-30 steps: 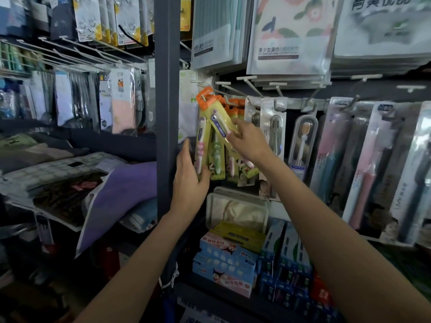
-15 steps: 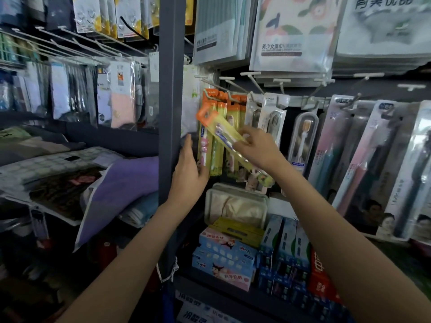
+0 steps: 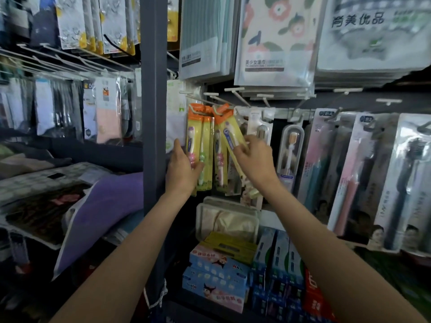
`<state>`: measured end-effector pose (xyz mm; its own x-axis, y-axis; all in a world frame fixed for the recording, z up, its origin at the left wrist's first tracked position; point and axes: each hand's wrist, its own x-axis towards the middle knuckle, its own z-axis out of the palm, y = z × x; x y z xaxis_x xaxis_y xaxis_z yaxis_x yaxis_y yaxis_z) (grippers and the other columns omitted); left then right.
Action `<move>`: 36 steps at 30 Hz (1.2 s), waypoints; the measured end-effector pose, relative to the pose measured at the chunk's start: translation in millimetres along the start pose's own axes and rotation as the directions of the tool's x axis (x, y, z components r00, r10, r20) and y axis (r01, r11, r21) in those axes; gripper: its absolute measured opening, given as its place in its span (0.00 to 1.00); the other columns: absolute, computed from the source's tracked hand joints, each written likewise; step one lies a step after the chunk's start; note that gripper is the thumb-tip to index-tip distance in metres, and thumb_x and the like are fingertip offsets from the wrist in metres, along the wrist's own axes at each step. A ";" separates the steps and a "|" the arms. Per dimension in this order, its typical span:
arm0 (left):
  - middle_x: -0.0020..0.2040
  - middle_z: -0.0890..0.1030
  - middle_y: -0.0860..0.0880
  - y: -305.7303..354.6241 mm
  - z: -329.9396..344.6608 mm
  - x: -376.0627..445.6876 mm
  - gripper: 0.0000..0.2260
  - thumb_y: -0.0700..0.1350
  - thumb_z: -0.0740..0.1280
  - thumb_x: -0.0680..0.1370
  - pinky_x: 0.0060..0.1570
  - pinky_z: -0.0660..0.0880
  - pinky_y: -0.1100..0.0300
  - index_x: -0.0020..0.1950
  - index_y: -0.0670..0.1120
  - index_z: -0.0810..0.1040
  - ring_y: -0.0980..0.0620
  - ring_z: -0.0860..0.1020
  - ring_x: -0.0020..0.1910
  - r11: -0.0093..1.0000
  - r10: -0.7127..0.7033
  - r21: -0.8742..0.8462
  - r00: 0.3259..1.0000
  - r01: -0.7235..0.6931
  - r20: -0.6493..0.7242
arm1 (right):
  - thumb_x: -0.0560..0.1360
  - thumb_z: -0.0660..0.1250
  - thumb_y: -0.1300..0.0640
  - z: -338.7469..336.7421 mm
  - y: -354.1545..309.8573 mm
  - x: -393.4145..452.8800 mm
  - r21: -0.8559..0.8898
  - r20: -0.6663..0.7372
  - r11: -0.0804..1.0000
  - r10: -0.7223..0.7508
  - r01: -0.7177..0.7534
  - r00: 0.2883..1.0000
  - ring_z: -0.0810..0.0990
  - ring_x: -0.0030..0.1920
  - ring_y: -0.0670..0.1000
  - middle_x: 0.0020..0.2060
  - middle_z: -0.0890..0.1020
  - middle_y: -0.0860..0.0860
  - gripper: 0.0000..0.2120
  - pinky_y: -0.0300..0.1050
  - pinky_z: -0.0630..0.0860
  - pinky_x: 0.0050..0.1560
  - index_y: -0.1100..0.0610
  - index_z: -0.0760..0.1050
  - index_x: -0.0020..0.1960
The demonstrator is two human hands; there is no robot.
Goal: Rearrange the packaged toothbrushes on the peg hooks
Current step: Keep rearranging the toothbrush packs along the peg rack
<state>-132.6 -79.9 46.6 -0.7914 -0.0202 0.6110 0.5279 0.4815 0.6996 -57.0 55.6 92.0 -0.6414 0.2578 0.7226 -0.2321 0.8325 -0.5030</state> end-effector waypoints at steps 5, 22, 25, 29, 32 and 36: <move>0.67 0.70 0.43 5.7 -1.0 -4.2 0.34 0.43 0.68 0.75 0.56 0.67 0.55 0.75 0.42 0.52 0.45 0.71 0.63 0.999 -0.013 0.031 0.999 0.015 -0.046 | 0.79 0.57 0.59 17.1 5.4 -9.1 0.001 0.076 1.000 0.026 -0.026 0.997 0.73 0.34 0.53 0.35 0.73 0.53 0.09 0.34 0.64 0.26 0.64 0.71 0.50; 0.54 0.76 0.39 22.2 13.9 -9.2 0.16 0.42 0.65 0.76 0.41 0.67 0.60 0.61 0.37 0.69 0.42 0.75 0.53 0.997 -0.008 -0.078 0.998 0.003 -0.069 | 0.76 0.63 0.62 29.4 -37.7 17.5 0.231 0.179 0.959 -0.207 0.164 0.962 0.79 0.50 0.52 0.51 0.80 0.56 0.19 0.41 0.74 0.51 0.59 0.67 0.67; 0.53 0.76 0.39 23.4 12.8 -9.8 0.14 0.43 0.65 0.76 0.40 0.67 0.59 0.58 0.37 0.70 0.42 0.75 0.52 0.995 -0.014 -0.104 0.999 0.009 -0.043 | 0.75 0.62 0.65 33.7 -46.7 31.2 0.126 0.156 0.964 -0.251 0.233 0.955 0.79 0.47 0.53 0.46 0.81 0.55 0.16 0.40 0.71 0.48 0.58 0.73 0.63; 0.53 0.77 0.40 18.9 6.5 -11.0 0.15 0.44 0.65 0.77 0.33 0.64 0.67 0.59 0.37 0.69 0.44 0.76 0.52 0.991 -0.017 -0.136 1.000 0.017 -0.002 | 0.74 0.61 0.67 39.8 -49.5 35.5 0.042 0.169 0.959 -0.283 0.280 0.944 0.77 0.42 0.54 0.45 0.81 0.57 0.15 0.41 0.71 0.45 0.58 0.76 0.59; 0.54 0.76 0.45 10.0 -0.6 -15.7 0.20 0.50 0.68 0.75 0.44 0.69 0.61 0.61 0.41 0.69 0.49 0.75 0.53 0.978 0.106 -0.191 0.990 -0.086 0.096 | 0.76 0.60 0.66 31.0 -39.9 28.4 0.116 0.131 0.979 -0.183 0.168 0.974 0.79 0.41 0.51 0.42 0.81 0.53 0.14 0.29 0.70 0.34 0.59 0.78 0.58; 0.60 0.72 0.45 -6.3 -11.0 -22.6 0.15 0.47 0.60 0.79 0.56 0.64 0.64 0.64 0.43 0.71 0.51 0.70 0.60 0.970 0.201 -0.150 0.978 -0.191 0.059 | 0.77 0.60 0.66 21.5 -38.9 33.5 0.085 0.141 0.984 -0.168 0.157 0.976 0.79 0.47 0.51 0.50 0.83 0.57 0.12 0.35 0.70 0.44 0.61 0.79 0.57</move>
<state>-114.7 -92.1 32.5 -0.6857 0.1285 0.7164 0.7093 0.3391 0.6180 -85.2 21.3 125.5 -0.6901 0.0421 0.7225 -0.3912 0.8182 -0.4214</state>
